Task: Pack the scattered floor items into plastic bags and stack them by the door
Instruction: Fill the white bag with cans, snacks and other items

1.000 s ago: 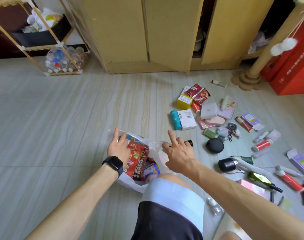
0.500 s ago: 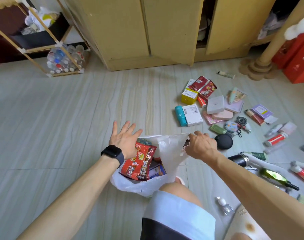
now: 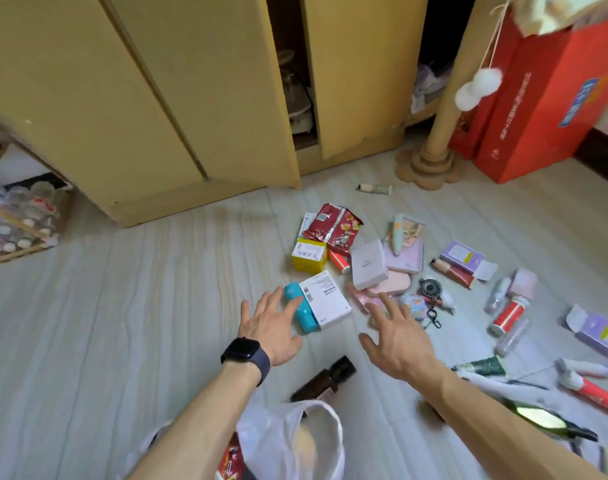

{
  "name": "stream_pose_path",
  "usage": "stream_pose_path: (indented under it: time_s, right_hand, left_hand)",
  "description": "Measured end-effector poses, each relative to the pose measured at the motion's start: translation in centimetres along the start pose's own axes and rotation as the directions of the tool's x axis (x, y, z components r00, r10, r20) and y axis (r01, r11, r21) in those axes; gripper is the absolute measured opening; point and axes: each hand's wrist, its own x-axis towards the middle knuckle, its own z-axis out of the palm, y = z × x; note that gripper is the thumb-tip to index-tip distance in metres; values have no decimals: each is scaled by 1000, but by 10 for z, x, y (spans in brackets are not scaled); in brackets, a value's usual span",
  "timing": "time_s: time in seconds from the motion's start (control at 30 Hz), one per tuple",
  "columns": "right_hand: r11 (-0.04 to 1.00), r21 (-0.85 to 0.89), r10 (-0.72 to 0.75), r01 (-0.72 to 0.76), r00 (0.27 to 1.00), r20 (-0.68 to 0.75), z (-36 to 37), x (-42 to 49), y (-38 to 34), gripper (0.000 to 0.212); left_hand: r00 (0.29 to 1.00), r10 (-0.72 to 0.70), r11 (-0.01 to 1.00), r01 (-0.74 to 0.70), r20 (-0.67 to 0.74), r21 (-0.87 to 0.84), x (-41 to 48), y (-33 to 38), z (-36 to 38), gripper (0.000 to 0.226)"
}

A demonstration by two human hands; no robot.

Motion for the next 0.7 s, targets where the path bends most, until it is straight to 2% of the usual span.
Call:
stream_pose_path:
  time_s: [0.1, 0.17, 0.23, 0.27, 0.37, 0.47, 0.57, 0.63, 0.7]
  right_hand:
    - [994, -86, 69, -65, 997, 39, 26, 32, 39, 78]
    - [990, -106, 88, -91, 996, -26, 53, 48, 65, 78]
    - [987, -120, 106, -106, 994, -1, 78, 59, 85, 78]
    - [987, -111, 117, -114, 993, 26, 88, 62, 92, 78]
    - [994, -24, 104, -106, 993, -54, 108, 65, 102, 73]
    - [997, 11, 77, -77, 992, -95, 123, 65, 108, 71]
    - [995, 34, 94, -91, 990, -104, 123, 66, 108, 70]
    - [995, 35, 99, -97, 993, -67, 120, 67, 106, 71]
    - [994, 21, 112, -111, 992, -57, 121, 65, 107, 71]
  left_hand:
    - [1000, -19, 1000, 19, -20, -14, 72, 11, 1, 80]
    - [998, -31, 999, 28, -61, -35, 123, 20, 4, 80]
    - [992, -46, 998, 41, -119, -46, 166, 31, 9, 78]
    - [988, -51, 998, 44, -146, -50, 186, 36, 12, 77]
    - [975, 14, 999, -23, -223, -37, 237, 51, 20, 74]
    - [959, 123, 992, -109, -254, 70, 273, 60, 28, 75]
    - [973, 130, 982, -99, -193, 162, 294, 63, 40, 77]
    - [964, 152, 958, -90, -219, 271, 299, 66, 47, 68]
    - [928, 232, 924, -117, -292, 363, 298, 70, 51, 55]
